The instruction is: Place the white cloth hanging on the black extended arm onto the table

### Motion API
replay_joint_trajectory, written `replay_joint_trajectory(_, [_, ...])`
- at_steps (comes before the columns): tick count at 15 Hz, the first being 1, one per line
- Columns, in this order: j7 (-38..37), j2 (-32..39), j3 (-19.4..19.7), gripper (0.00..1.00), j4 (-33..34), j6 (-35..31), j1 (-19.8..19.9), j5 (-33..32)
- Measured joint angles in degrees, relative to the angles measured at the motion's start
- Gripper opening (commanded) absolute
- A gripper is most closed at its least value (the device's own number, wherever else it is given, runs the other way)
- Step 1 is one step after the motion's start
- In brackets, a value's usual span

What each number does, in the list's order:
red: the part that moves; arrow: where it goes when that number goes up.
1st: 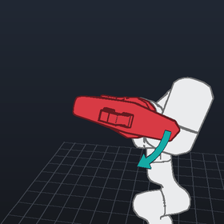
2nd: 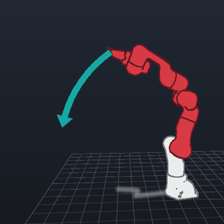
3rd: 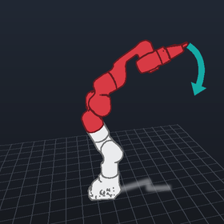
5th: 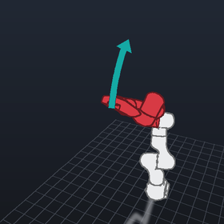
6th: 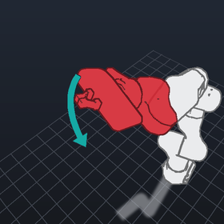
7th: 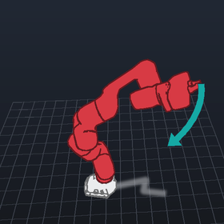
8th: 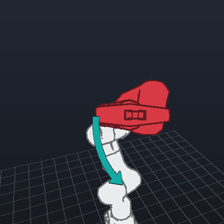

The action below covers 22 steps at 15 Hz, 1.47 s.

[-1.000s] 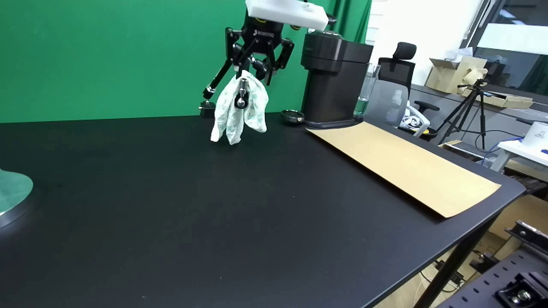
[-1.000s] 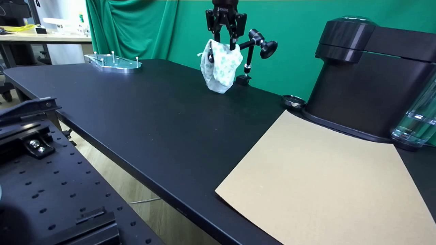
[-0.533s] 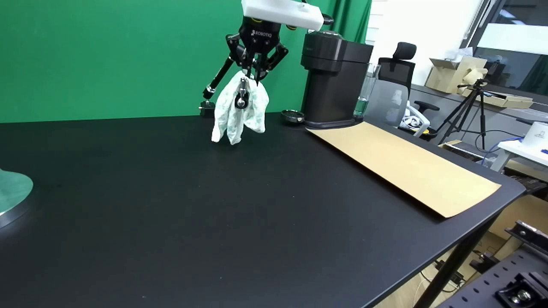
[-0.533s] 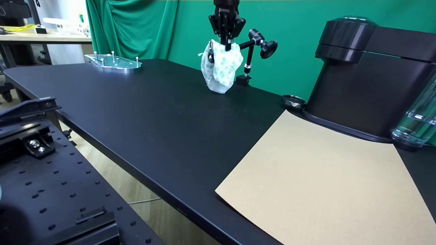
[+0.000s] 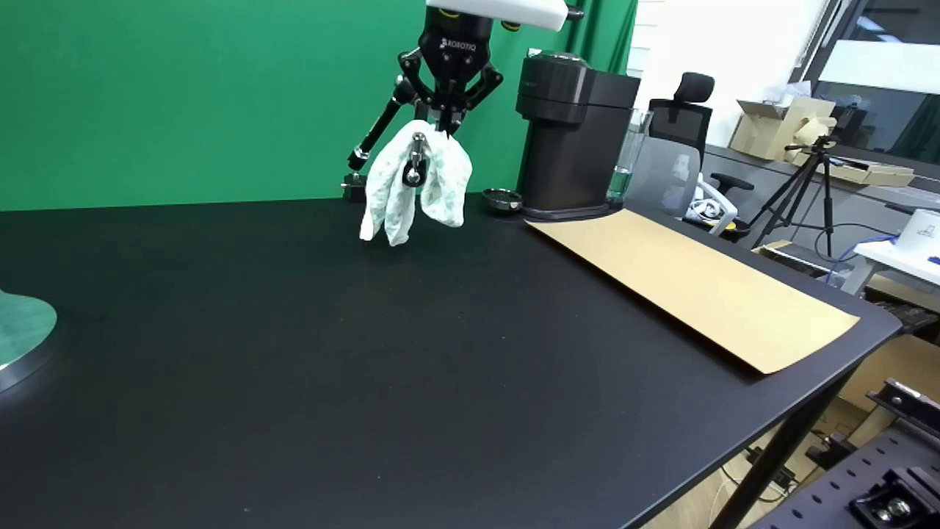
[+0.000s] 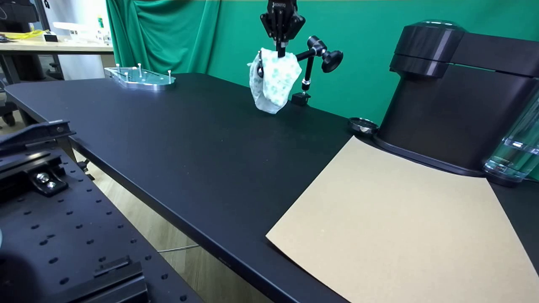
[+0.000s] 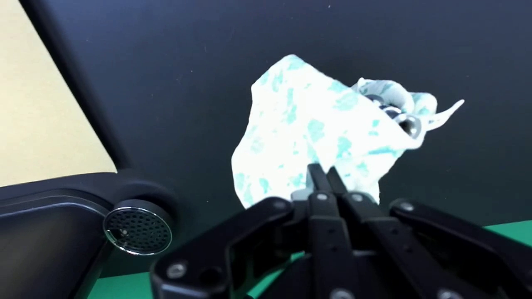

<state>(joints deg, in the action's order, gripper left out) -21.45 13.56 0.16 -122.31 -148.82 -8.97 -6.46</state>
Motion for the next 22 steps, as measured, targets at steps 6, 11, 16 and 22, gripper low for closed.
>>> replay_joint_trajectory(6, [-1.57,-7.35,0.58,0.0,-2.55,3.61,1.02,-0.16])
replay_joint_trajectory(11, [-5.61,-15.24,1.2,0.0,-7.83,4.84,5.07,-1.76])
replay_joint_trajectory(16, [-10.27,-19.12,1.23,0.0,-12.72,5.02,10.54,-6.85])
replay_joint_trajectory(22, [-11.22,-19.11,1.16,0.46,-15.77,6.92,13.24,-9.2])
